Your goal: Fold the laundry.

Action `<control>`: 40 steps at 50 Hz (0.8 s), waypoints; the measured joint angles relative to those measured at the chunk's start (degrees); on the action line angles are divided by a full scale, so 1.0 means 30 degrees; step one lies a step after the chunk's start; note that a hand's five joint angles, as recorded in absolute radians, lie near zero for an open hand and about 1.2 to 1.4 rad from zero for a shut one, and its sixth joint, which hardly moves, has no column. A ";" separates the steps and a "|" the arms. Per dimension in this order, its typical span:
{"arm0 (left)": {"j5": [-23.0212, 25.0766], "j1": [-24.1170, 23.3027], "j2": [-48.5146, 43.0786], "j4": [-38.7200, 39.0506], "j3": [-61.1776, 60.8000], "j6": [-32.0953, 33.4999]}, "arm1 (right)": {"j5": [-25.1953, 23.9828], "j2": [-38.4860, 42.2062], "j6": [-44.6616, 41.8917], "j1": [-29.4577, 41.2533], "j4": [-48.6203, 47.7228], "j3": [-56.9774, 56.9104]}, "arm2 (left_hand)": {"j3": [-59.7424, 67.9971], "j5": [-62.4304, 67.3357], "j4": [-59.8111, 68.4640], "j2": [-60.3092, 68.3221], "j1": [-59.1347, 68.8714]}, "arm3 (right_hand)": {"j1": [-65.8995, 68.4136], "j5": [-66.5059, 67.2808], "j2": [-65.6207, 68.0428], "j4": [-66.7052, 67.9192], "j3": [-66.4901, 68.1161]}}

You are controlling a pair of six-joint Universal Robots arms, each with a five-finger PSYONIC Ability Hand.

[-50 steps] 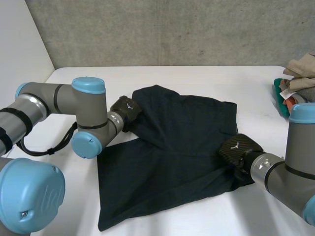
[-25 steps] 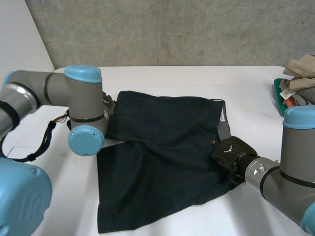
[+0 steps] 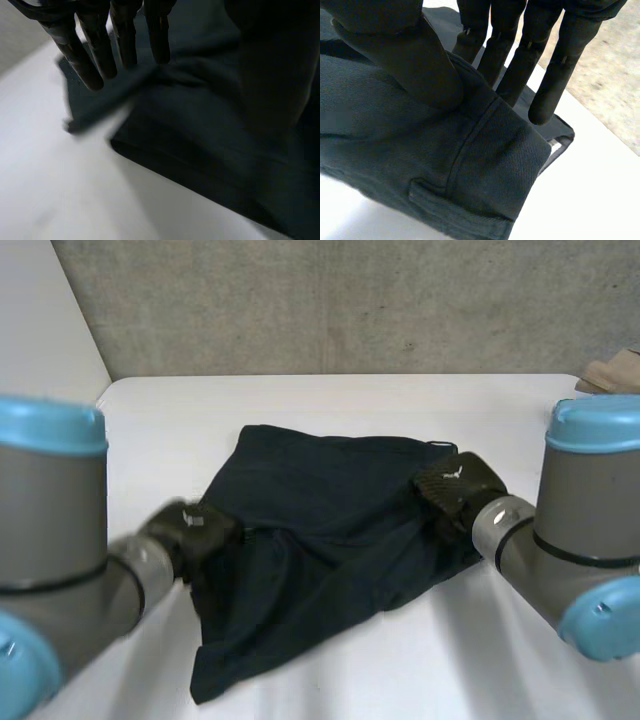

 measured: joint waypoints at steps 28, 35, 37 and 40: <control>-0.1979 -0.1941 -0.1524 0.1636 -0.1777 0.0063 | -0.0047 -0.0684 -0.0777 -0.0953 0.3212 0.0384 | 1.5487 1.5006 1.5584 1.5679 1.5035 | 0.0000 0.0009 0.0000 0.0002 0.0000; -0.0523 -0.2560 0.0268 -0.1177 -0.3026 0.2197 | -0.2771 -0.2556 -1.0835 -0.2841 0.8636 0.3870 | 1.5488 1.5006 1.5596 1.5679 1.5035 | 0.0000 0.0018 0.0000 0.0002 0.0000; -0.0015 -0.2644 0.0606 -0.2004 -0.3322 0.2797 | -0.3126 -0.2967 -1.3143 -0.3377 0.9878 0.4654 | 1.5488 1.5006 1.5598 1.5680 1.5035 | 0.0000 0.0018 0.0020 0.0002 0.0000; 0.0380 -0.2648 0.0761 -0.2804 -0.3381 0.3408 | -0.3320 -0.3248 -1.4544 -0.3814 1.0680 0.5090 | 1.5488 1.5006 1.5600 1.5680 1.5035 | 0.0000 0.0018 0.0023 0.0002 0.0000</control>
